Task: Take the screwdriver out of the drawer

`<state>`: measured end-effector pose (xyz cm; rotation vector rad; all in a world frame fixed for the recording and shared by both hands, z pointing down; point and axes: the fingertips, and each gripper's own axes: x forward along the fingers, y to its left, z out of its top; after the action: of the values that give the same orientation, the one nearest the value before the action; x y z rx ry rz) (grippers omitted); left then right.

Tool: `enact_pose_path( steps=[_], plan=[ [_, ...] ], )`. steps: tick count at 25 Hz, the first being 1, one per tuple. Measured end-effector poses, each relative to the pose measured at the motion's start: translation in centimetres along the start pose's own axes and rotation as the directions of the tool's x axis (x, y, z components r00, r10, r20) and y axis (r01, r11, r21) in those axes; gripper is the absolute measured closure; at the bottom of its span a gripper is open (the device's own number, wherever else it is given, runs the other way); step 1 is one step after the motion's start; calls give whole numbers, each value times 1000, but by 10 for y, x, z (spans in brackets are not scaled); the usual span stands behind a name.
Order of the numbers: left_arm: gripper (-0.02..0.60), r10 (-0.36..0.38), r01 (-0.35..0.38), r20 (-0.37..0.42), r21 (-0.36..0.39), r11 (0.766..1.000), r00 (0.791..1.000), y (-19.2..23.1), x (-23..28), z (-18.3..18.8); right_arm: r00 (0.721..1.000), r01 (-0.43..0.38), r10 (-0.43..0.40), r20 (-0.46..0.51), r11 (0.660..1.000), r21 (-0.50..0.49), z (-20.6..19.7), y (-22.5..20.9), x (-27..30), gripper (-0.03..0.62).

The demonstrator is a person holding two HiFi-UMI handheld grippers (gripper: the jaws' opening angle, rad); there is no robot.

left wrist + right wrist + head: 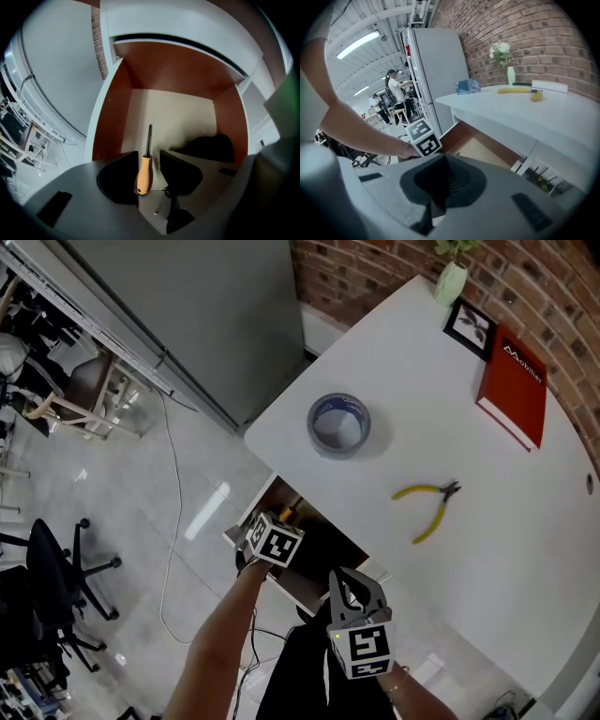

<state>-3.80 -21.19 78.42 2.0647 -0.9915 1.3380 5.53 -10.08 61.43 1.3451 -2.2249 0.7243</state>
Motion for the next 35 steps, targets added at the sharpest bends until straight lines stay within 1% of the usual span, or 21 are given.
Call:
enact_pose_path(
  steps=[4, 8, 17, 20, 22, 31, 35],
  plan=[
    [442, -18, 19, -55, 14, 1000, 998, 0, 18, -11, 1000, -2, 2, -10, 1000, 4, -3, 1, 2, 591],
    [442, -28, 30, -92, 28, 999, 995, -1, 30, -17, 1000, -2, 2, -20, 1000, 12, -7, 0, 5, 592],
    [448, -35, 42, -153, 39, 998, 988, 2, 49, -29, 999, 5, -4, -51, 1000, 17, -18, -1, 13, 592],
    [465, -29, 37, -175, 41, 998, 984, 4, 55, -36, 998, 6, -5, -55, 1000, 18, -19, -1, 15, 592],
    [483, -23, 31, -183, 42, 999, 983, 6, 58, -39, 998, 6, -5, -56, 1000, 13, -20, -1, 17, 592],
    [502, -53, 61, -187, 39, 997, 981, 3, 61, -39, 998, 3, -2, -69, 1000, 12, -20, -1, 19, 592],
    [508, -54, 60, -174, 35, 998, 983, 3, 59, -37, 997, 3, -3, -74, 1000, 6, -20, 0, 19, 592]
  ],
)
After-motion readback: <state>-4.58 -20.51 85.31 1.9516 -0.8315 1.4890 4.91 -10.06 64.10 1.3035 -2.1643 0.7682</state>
